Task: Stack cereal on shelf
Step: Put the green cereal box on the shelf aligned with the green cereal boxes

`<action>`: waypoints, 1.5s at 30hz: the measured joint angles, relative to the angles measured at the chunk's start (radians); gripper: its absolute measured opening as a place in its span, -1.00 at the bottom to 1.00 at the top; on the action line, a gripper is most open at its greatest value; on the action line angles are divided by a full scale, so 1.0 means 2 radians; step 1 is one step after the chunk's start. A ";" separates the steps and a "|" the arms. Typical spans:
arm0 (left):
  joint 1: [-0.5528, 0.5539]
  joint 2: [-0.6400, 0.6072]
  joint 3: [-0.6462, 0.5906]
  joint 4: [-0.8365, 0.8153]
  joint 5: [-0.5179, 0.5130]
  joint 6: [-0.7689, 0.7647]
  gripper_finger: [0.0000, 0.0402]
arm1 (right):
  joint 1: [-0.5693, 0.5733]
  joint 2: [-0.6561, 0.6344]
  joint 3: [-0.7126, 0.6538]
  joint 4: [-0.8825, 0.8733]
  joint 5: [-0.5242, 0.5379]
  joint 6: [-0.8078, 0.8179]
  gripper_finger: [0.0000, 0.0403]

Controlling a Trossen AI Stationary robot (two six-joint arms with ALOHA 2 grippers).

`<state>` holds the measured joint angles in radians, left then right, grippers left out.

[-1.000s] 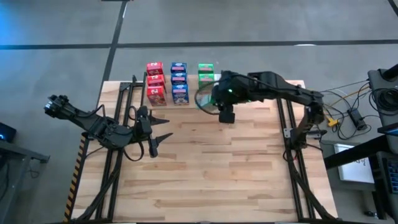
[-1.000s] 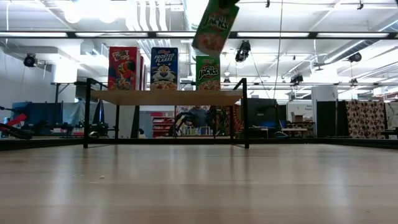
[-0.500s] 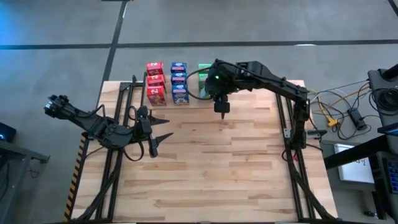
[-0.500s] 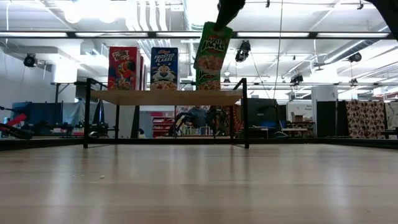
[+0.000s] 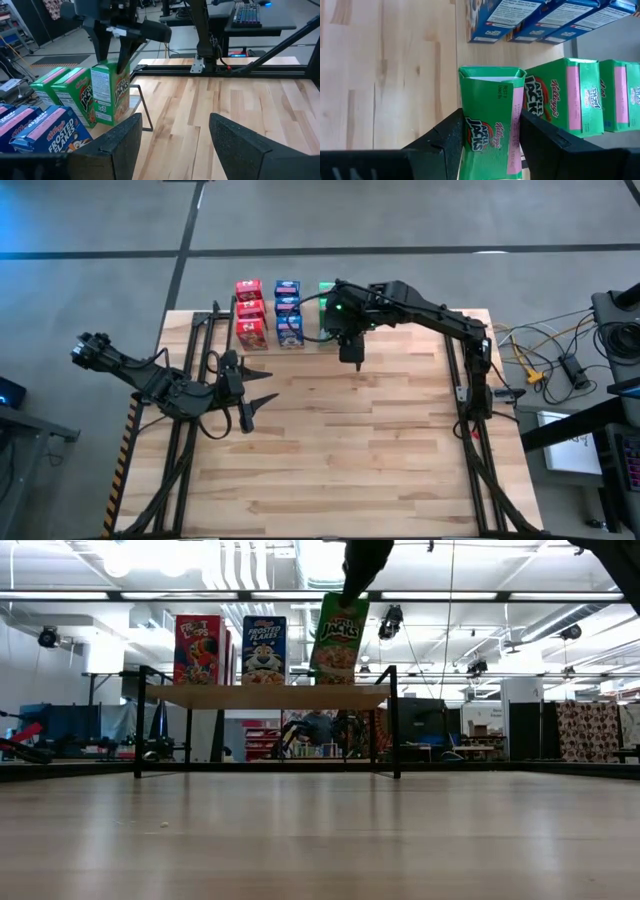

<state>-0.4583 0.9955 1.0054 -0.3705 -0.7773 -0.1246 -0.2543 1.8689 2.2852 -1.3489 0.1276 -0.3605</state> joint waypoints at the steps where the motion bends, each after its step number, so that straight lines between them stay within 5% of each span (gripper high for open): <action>1: 0.000 0.000 0.000 0.000 0.000 0.001 0.07 | 0.000 0.000 -0.001 0.000 0.001 0.000 -0.20; 45: 0.000 0.000 0.000 0.000 0.000 0.005 0.07 | -0.001 0.000 -0.015 0.025 0.015 -0.030 0.00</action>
<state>-0.4583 0.9955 1.0054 -0.3706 -0.7769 -0.1139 -0.2562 1.8687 2.2546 -1.2979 0.1585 -0.4215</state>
